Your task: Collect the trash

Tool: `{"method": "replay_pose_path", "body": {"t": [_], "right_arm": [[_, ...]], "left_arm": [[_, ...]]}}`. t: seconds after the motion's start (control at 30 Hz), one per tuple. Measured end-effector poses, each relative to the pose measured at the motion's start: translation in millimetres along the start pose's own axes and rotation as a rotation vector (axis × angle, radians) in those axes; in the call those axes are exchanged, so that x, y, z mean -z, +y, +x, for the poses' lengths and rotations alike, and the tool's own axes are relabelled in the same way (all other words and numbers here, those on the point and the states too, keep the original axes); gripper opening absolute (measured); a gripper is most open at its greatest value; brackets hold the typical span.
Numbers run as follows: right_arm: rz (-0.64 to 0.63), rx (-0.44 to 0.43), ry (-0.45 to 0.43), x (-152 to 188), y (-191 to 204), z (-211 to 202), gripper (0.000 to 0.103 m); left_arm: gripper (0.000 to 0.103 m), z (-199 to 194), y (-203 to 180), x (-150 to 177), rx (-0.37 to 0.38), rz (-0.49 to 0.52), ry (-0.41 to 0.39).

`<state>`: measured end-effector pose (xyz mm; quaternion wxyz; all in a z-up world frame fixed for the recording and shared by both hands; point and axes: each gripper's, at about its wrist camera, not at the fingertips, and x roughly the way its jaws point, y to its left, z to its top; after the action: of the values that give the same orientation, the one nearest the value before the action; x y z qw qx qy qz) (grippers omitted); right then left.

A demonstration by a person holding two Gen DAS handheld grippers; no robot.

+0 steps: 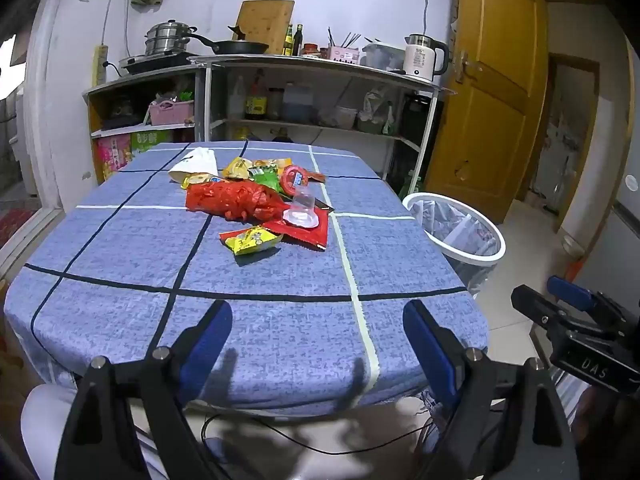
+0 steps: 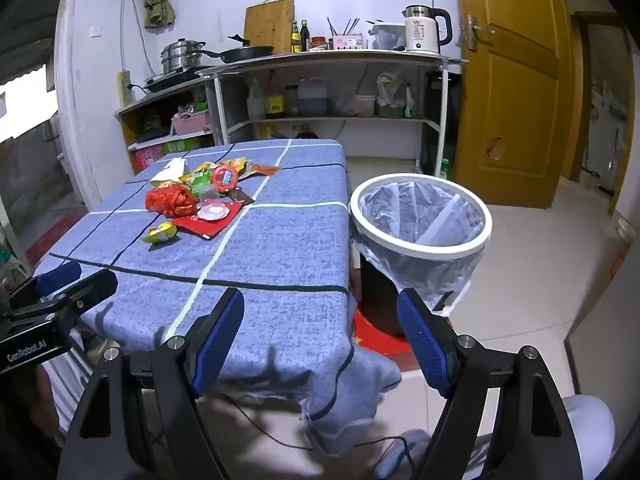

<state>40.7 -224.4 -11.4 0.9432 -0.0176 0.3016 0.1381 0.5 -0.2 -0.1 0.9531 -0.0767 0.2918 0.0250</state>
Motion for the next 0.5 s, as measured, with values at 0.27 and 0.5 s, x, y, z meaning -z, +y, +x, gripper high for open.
{"method": "replay_pose_path", "body": {"t": [0.27,0.5], "right_arm": [[0.007,-0.004,-0.005,-0.4,-0.4,-1.3,0.079],[-0.003,0.003,-0.003,0.0,0.9,-1.1,0.079]], "left_arm": [[0.088,-0.2,0.1,0.1,0.003,-0.002,-0.004],[0.089,0.9,0.3,0.9,0.004,-0.005,-0.007]]}}
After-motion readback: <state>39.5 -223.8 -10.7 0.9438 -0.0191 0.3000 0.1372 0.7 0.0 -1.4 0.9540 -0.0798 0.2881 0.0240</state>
